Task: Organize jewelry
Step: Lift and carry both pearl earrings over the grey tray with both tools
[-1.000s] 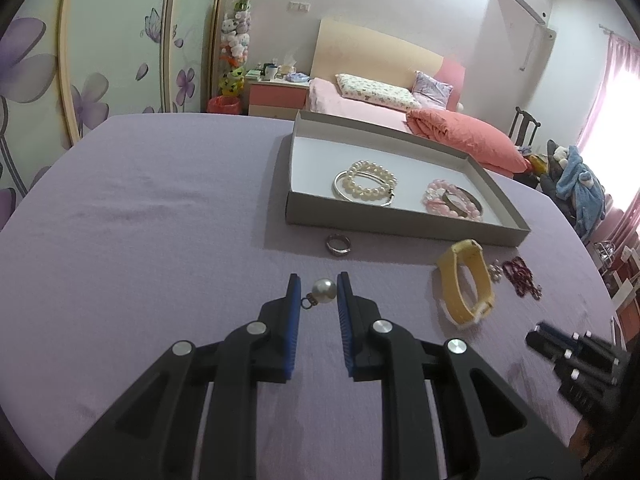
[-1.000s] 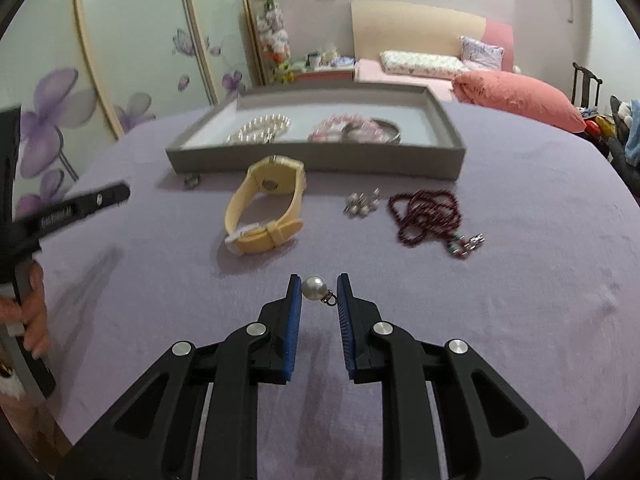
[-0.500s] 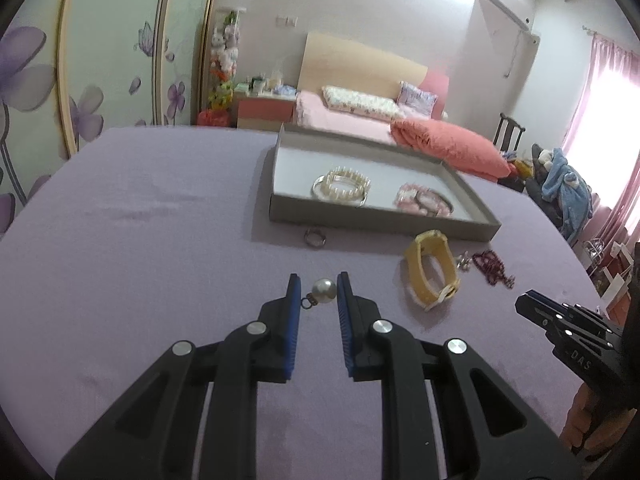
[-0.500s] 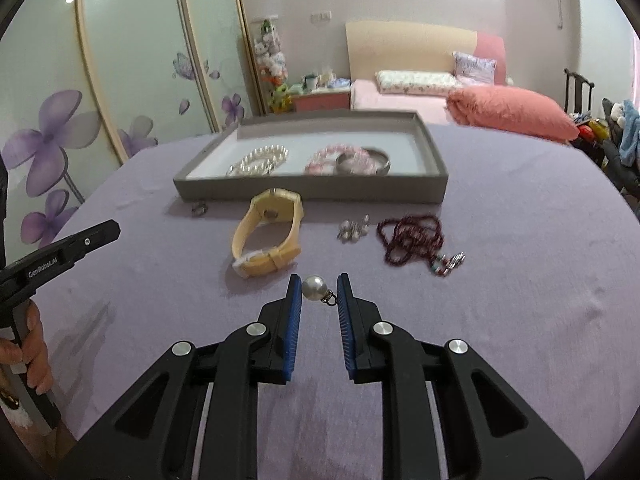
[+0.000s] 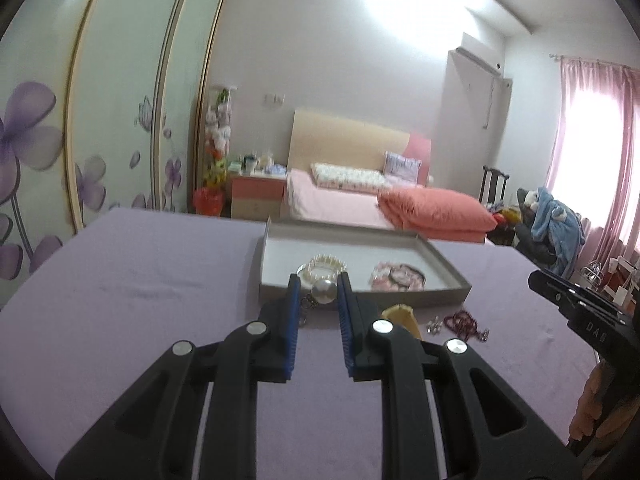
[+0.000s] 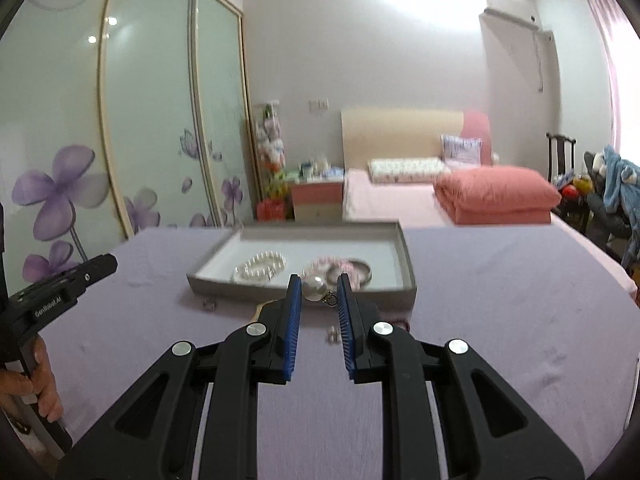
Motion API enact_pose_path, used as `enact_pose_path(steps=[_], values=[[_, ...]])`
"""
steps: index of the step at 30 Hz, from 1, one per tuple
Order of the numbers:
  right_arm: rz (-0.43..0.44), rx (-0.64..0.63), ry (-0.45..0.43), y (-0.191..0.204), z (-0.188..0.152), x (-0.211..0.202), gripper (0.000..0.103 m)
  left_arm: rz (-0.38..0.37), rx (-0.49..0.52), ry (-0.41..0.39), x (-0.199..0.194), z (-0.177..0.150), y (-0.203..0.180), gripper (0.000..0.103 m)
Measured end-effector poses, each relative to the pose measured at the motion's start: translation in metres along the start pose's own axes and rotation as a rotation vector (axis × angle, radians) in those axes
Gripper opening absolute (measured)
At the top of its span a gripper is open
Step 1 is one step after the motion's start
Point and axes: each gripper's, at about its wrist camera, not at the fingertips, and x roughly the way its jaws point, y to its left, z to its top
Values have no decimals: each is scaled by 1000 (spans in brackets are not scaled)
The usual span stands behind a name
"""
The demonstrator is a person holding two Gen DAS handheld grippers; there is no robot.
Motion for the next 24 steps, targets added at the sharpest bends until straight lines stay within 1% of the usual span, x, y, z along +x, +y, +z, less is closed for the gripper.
enact_pose_path(steps=[4,14,21,24], values=[[-7,-20,-54,4,8,-4,19,-3,15,-41,-5,4,-5,19],[-21,-26,-115,2,26,6,19,9,44,-79,3,18,-13,19],[-29,-32,-160,0,39,14,19,21,85,-106,19,34,-23,19],[-34,-36,-173,-1,44,22,19,20,85,-103,34,43,-25,19]])
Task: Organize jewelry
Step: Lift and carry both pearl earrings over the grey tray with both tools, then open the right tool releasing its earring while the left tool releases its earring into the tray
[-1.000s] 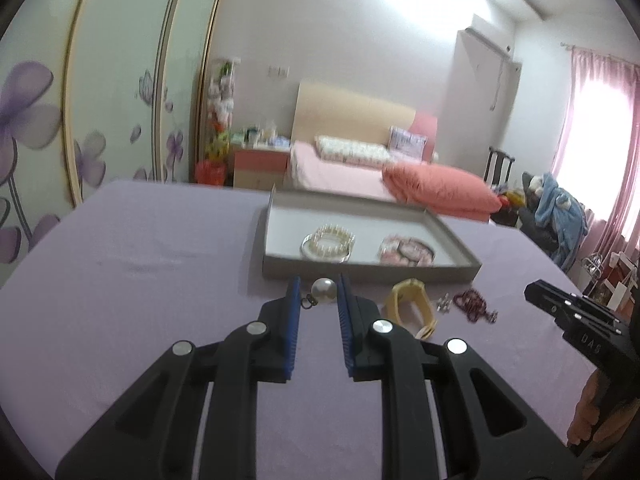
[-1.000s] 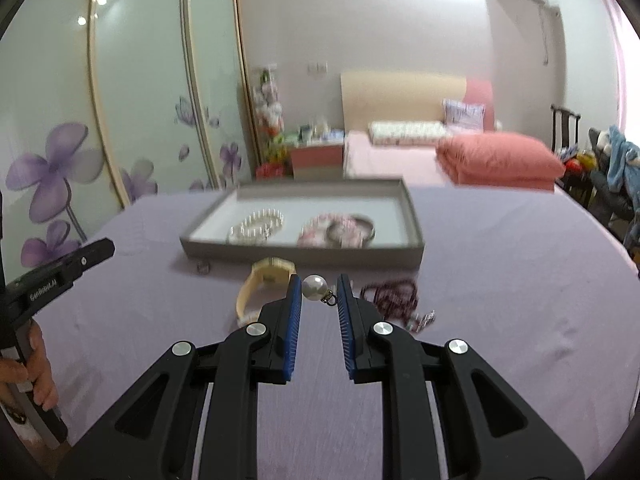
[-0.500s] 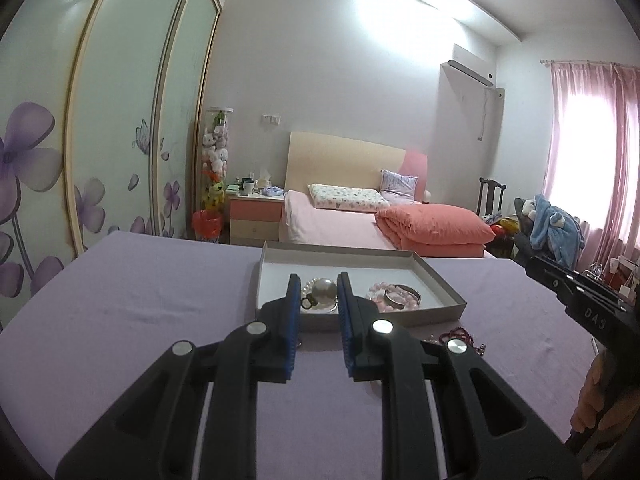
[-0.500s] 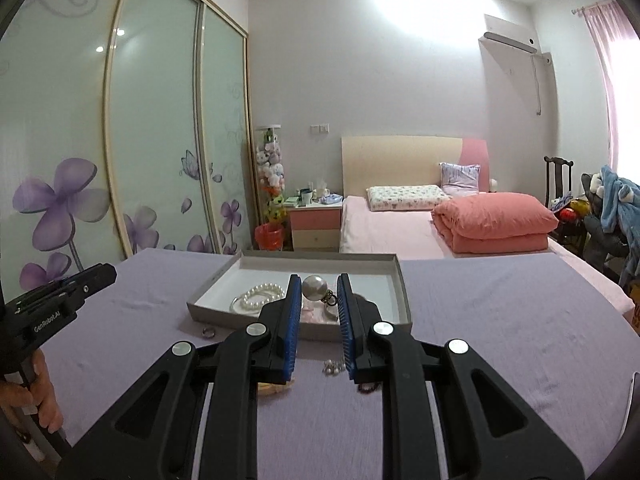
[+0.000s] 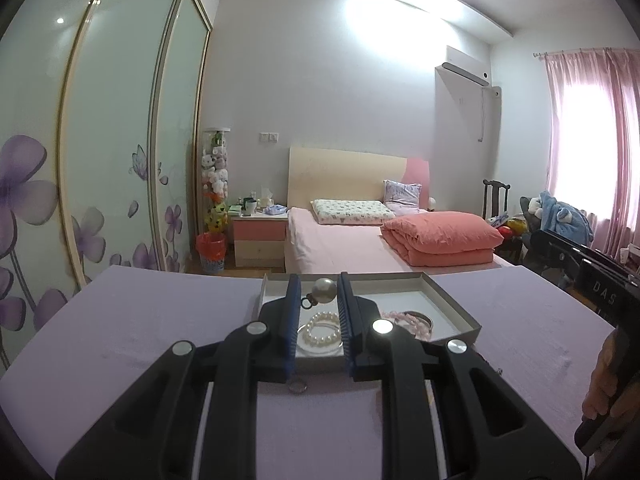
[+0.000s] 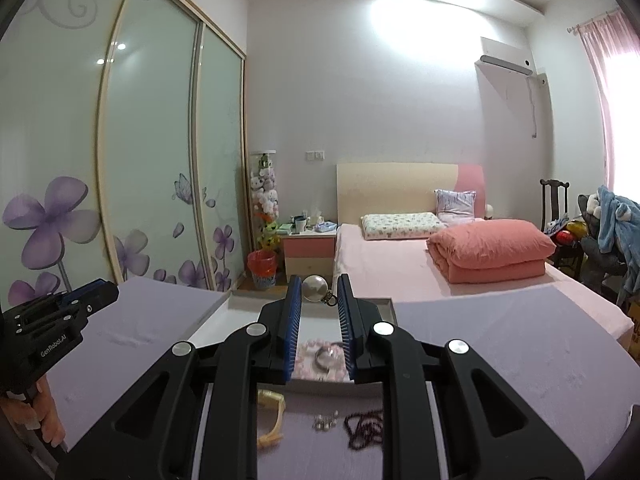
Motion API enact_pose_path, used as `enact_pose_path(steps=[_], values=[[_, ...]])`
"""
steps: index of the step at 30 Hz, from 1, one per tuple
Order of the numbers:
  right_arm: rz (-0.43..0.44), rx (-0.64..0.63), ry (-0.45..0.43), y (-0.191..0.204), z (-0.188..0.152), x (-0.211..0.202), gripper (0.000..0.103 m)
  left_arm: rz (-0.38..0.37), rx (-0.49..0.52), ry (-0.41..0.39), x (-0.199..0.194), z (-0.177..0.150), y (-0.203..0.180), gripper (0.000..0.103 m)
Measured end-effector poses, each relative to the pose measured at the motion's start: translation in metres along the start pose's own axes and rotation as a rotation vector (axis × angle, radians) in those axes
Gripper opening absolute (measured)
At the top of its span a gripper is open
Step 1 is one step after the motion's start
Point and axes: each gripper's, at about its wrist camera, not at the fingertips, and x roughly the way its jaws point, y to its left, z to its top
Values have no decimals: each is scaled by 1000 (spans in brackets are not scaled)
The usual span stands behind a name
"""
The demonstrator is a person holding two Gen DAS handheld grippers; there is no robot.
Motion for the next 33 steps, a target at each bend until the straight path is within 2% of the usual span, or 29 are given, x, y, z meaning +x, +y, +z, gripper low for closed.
enact_pose_path(steps=[11,19,26,28,31,33], values=[[-7,55,11,-17,5,55,19,16,-21,11,66,18,4,19],[18,70,135,-23,-11,113,19,5,-22,55,119,13,-2,19],[42,83,222,-22,-25,148,19,-5,-18,96,155,7,-5,19],[51,88,249,-22,-29,154,22,-7,-18,105,163,5,-4,19],[57,97,258,-24,-31,157,35,-10,-19,119,172,2,-3,19],[52,100,255,-26,-32,155,35,-12,-17,128,179,0,-3,19]])
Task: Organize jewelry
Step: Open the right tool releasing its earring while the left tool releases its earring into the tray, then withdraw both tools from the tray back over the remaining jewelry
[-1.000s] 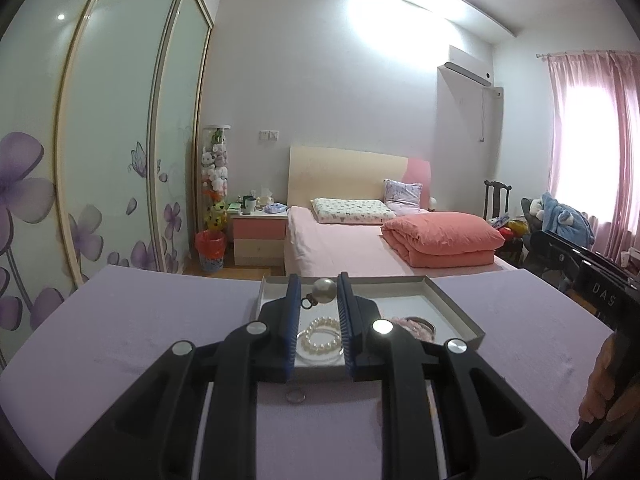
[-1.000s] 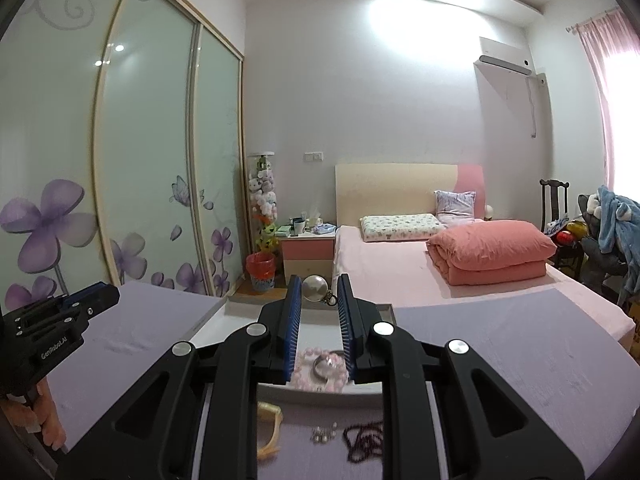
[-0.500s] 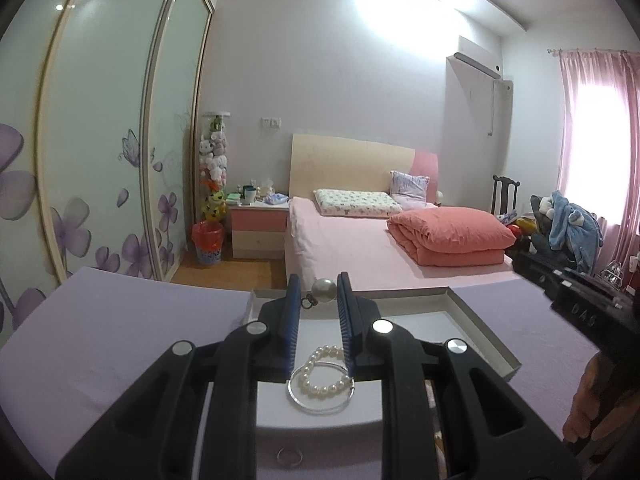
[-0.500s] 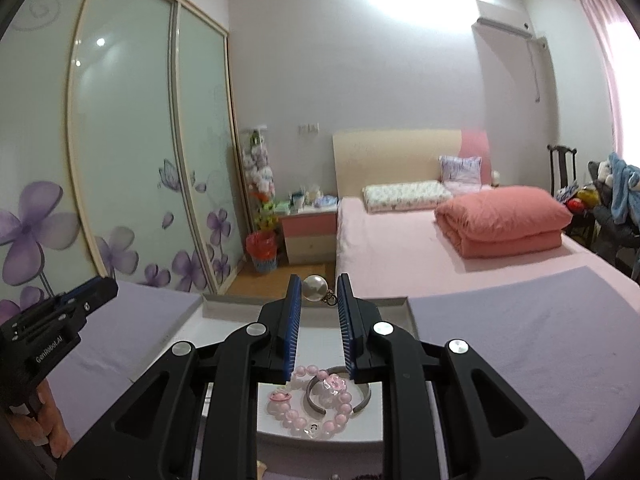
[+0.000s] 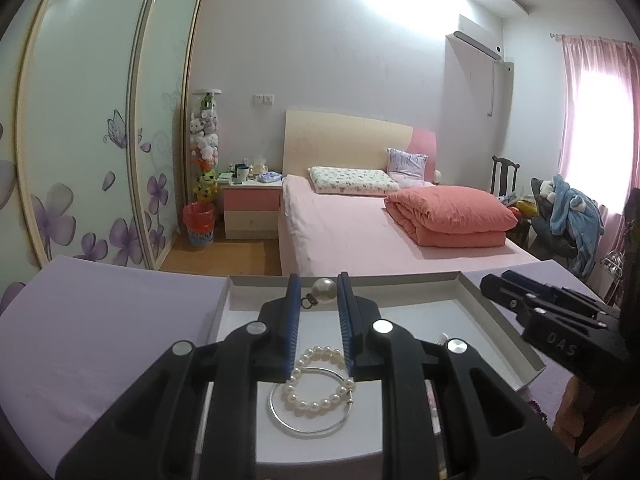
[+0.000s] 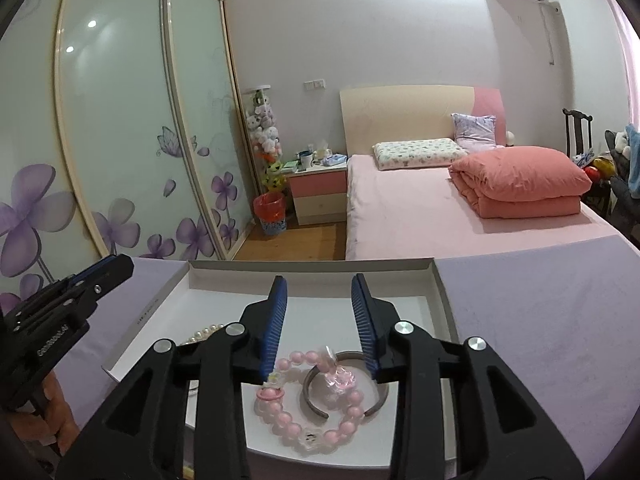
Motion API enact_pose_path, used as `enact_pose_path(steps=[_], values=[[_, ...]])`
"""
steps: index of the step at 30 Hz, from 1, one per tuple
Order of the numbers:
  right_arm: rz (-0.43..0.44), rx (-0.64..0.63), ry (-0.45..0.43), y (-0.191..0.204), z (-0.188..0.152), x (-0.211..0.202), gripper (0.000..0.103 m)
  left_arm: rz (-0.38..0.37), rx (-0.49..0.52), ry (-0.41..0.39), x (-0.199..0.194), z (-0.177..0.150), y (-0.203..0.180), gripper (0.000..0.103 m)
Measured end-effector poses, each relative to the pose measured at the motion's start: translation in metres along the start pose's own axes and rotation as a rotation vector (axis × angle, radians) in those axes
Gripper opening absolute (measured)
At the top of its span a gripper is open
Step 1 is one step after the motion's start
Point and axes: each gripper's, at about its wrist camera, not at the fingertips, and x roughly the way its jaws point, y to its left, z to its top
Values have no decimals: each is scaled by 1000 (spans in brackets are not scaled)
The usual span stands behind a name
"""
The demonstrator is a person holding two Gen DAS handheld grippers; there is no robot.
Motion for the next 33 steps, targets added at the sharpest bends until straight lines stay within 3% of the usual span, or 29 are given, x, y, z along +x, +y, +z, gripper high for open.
enact_pose_path(steps=[11,13,14,33], values=[[1,42,0,-12,7,5,35,-16,-14,89,39,-14,-5,20],[2,41,0,-13,7,5,35,-17,-31,107,48,-16,-2,35],[1,41,0,-13,7,6,35,-14,-38,112,50,-17,0,38],[-13,39,2,-19,4,12,35,-7,-63,94,45,-25,12,38]])
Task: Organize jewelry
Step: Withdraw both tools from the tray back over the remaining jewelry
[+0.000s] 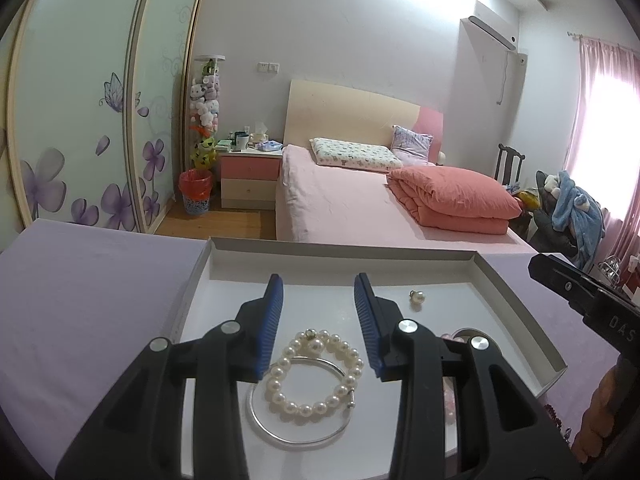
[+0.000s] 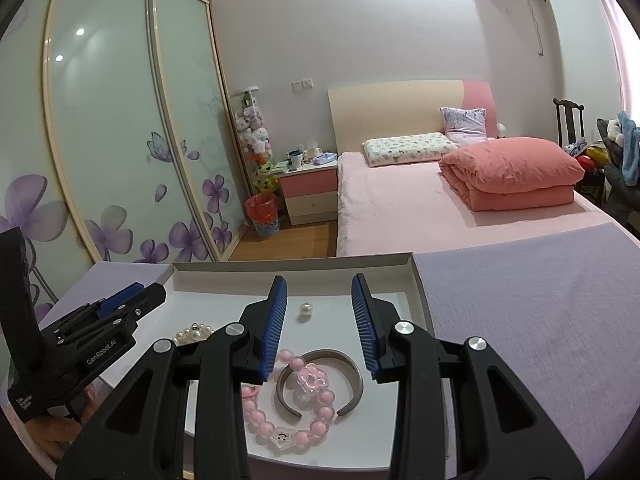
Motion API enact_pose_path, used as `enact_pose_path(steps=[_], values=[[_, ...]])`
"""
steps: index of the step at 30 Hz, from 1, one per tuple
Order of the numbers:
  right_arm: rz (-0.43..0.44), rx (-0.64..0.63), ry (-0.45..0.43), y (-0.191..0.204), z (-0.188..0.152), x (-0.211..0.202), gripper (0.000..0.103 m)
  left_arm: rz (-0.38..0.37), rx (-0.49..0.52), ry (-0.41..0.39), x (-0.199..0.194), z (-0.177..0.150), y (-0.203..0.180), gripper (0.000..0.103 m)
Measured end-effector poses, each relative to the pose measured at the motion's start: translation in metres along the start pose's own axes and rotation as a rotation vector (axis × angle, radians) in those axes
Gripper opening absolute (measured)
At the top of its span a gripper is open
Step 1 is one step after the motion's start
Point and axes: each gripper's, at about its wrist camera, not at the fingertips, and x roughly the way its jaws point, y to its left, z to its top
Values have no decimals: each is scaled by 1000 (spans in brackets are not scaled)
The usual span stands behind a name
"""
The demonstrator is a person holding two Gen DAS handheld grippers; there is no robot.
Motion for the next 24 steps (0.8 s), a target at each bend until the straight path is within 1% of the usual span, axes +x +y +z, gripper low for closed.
enact_pose_path(steps=[11,14,17,18,20,23,24], values=[[-5,-5,-3,-2,-1,-1,35,9,9,-3,-6,-1,-6,38],[-12,-9,-8,-6,-4,-2,39,16,-1,-6,-13,-2,-3,40],[-16,-7,-9,-8,-8,-6,40,27,-9,-8,-24,-4,2,42],[-17,-6,-7,-9,-9,-8,41,29,-12,-8,-27,-4,4,42],[-20,-4,-6,-8,-9,-12,54,34,-20,-5,-36,-5,10,44],[-21,-11,-9,-8,-12,-25,64,35,-28,-7,-53,-7,17,49],[-23,-15,-8,-7,-12,-28,65,40,-27,-6,-60,-10,20,50]])
